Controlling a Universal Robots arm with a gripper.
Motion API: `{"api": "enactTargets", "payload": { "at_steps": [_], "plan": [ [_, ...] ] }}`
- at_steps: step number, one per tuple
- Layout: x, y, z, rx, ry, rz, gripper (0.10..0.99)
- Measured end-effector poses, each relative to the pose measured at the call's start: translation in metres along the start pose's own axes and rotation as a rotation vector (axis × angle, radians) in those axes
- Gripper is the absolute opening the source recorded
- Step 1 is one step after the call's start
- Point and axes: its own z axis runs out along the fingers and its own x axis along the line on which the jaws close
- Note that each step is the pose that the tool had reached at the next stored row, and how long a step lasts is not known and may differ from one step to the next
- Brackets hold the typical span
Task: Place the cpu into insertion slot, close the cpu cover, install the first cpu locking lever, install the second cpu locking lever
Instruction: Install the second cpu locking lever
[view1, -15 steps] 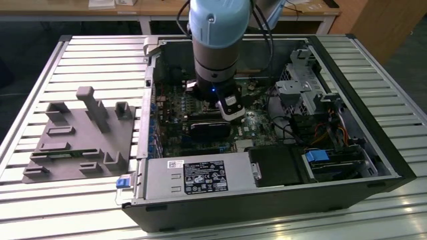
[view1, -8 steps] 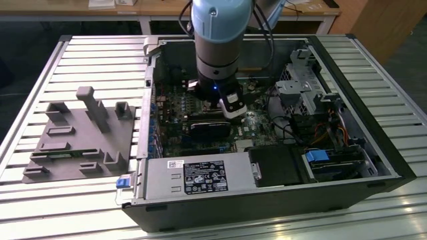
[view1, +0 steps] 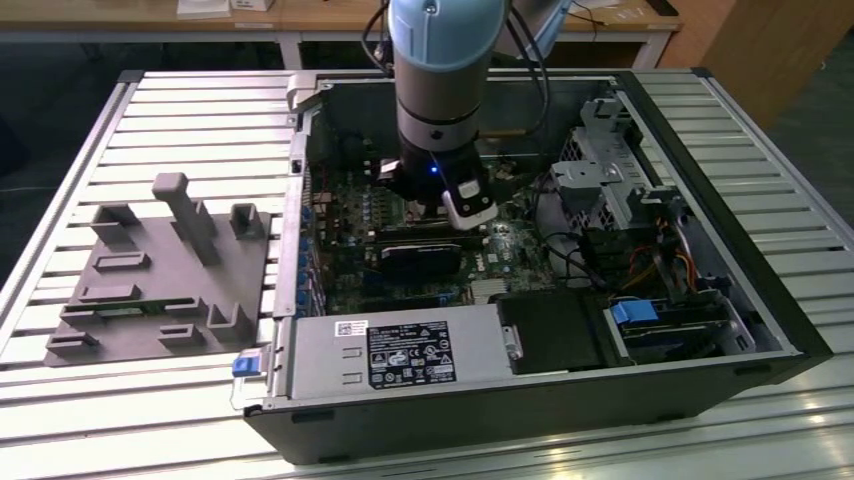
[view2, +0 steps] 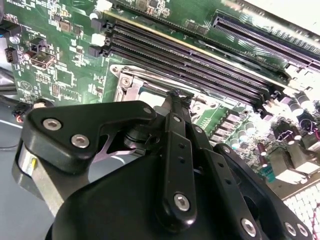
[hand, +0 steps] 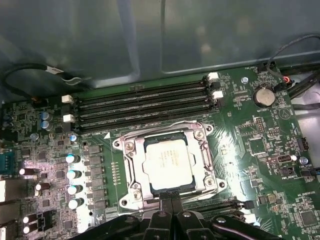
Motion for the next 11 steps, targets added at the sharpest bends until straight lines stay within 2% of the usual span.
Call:
{"api": "enactTargets", "payload": {
  "at_steps": [11],
  "plan": [
    [0.0009, 0.0184, 0.0048, 0.064, -0.0114, -0.004, 0.106]
  ]
}}
